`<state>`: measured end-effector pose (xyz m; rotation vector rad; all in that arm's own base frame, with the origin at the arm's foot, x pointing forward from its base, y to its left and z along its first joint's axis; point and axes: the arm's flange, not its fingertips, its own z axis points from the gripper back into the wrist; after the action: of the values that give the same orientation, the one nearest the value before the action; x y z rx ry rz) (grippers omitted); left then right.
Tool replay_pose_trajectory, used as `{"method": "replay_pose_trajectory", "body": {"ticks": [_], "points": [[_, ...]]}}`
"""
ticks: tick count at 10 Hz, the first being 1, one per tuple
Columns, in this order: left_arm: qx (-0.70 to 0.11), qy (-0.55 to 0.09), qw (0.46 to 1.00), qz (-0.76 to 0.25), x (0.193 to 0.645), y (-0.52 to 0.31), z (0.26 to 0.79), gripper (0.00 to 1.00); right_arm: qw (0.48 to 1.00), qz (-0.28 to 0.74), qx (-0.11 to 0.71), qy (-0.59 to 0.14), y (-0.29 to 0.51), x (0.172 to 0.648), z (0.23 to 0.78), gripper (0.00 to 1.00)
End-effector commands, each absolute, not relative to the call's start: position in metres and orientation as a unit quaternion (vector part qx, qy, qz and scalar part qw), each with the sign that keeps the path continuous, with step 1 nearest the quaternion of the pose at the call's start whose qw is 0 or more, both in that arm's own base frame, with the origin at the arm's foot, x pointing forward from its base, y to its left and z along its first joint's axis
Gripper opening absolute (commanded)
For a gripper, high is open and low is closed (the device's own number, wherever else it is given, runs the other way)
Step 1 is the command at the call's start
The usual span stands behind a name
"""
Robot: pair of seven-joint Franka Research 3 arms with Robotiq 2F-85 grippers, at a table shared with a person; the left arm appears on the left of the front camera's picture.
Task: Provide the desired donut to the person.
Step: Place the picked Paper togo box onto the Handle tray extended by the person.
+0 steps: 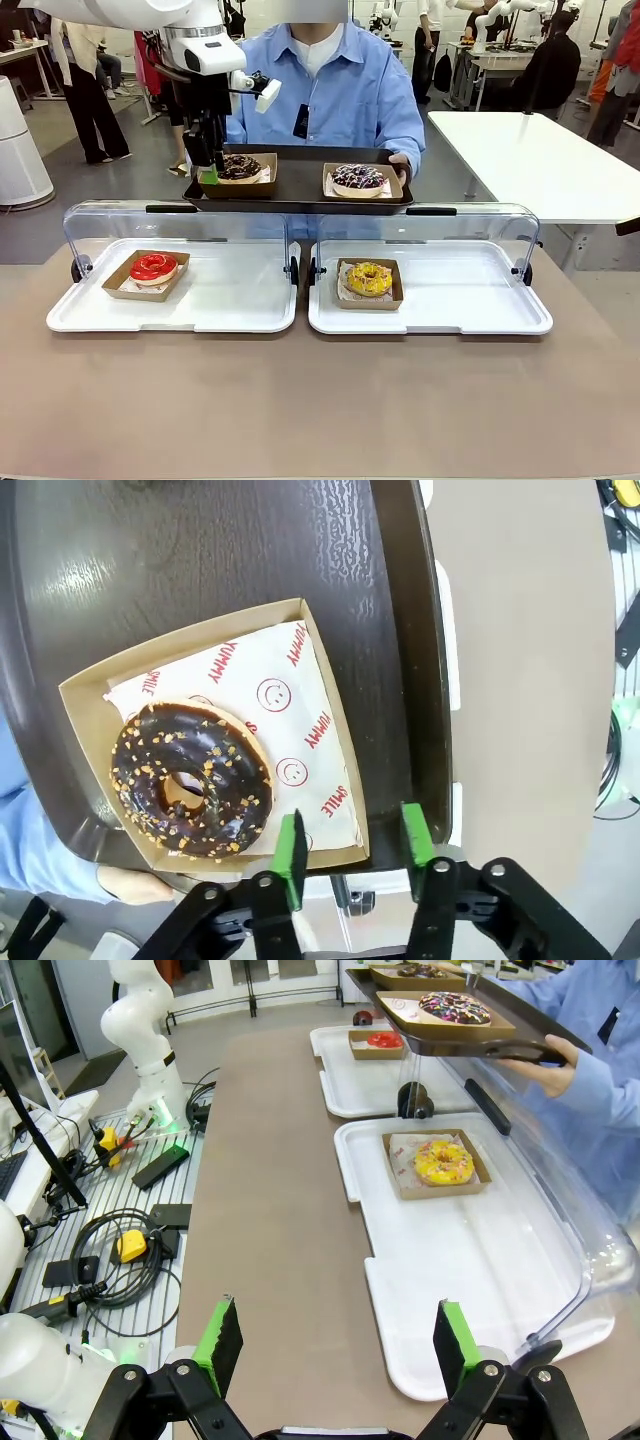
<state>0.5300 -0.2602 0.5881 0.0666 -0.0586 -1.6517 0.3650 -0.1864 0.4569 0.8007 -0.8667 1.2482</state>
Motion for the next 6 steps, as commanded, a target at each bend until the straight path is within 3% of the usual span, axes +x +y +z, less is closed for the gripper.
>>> {"method": "replay_pose_trajectory", "body": {"ticks": [1,6], "points": [[0.015,-0.026,0.669,-0.743,0.5296,-0.2551,0.5931,1.0,0.651,0.55,0.353,-0.386,-0.1855,0.3639,0.4572,1.0],[0.007,-0.03,0.666,-0.745,0.5247,-0.254,0.5971,1.0,0.651,0.55,0.353,-0.386,-0.1855,0.3639,0.4572,1.0]]}}
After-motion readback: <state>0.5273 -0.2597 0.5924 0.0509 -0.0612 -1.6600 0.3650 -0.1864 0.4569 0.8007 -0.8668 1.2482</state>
